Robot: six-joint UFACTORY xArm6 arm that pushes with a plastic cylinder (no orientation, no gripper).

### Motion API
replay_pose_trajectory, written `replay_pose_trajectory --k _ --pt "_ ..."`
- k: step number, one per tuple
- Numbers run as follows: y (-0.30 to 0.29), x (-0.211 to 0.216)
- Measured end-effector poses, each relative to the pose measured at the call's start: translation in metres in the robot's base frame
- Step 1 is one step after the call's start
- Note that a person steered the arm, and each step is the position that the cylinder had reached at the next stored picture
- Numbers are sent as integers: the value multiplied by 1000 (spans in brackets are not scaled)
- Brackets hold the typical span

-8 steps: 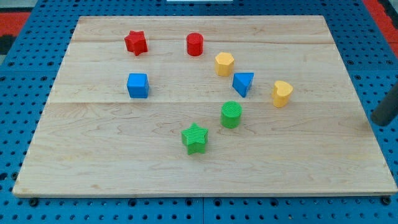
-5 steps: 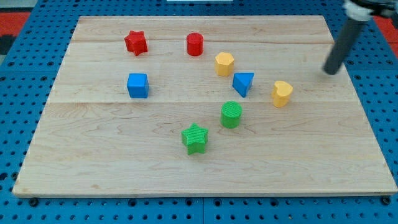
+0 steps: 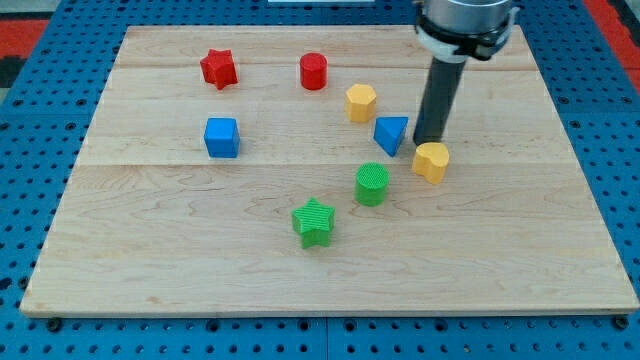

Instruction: Move the yellow heart left side of the green star

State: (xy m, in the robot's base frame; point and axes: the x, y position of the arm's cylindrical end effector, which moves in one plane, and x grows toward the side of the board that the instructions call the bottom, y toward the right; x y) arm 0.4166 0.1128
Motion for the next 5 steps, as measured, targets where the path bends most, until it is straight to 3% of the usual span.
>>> replay_pose_trajectory --k 2,5 --pt "29 81" --pt "50 162"
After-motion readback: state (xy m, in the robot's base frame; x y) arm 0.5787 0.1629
